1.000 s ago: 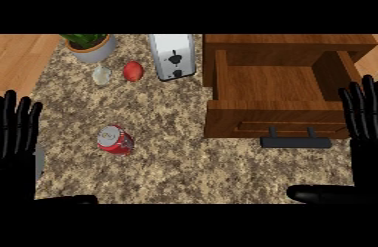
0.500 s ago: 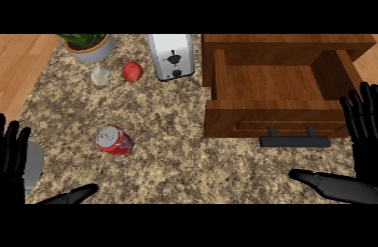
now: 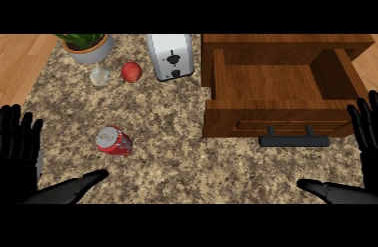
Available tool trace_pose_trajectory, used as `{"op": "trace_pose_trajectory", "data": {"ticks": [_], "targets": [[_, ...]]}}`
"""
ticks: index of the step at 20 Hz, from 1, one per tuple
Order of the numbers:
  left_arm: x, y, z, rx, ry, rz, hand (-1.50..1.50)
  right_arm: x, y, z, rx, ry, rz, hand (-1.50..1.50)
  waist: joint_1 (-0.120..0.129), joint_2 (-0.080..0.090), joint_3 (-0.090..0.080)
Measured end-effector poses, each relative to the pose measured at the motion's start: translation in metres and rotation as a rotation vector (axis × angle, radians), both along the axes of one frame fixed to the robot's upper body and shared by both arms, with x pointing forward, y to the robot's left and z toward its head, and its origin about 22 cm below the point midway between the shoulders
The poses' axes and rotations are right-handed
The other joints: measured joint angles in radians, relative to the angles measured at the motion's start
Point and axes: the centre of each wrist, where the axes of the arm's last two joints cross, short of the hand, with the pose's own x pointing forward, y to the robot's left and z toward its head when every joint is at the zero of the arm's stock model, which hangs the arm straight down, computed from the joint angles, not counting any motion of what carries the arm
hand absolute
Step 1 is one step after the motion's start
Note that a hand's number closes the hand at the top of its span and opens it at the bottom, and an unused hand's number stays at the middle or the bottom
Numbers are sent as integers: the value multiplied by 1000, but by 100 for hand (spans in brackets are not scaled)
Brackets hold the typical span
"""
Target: Pick up the can, place it into the drawer and close the drawer
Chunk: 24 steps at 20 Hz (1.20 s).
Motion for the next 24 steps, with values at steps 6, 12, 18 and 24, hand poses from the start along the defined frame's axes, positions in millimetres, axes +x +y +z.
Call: {"op": "trace_pose_trajectory", "data": {"ticks": [6, 12, 18, 24], "targets": [[8, -11, -28, -10, 46, -2, -150, -2, -6, 4, -2, -10, -3, -150, 0, 0, 0], [16, -18, -68, 5, 86, 12, -150, -4, -6, 8, -5, -20, -4, -150, 0, 0, 0], [17, -24, -108, 10, 124, 28, -150, -12, -14, 4, -10, -17, -17, -150, -1, 0, 0], [20, -13, -141, 8, 141, 80, -150, -22, -26, 12, -15, -19, -20, -150, -1, 0, 0]]}}
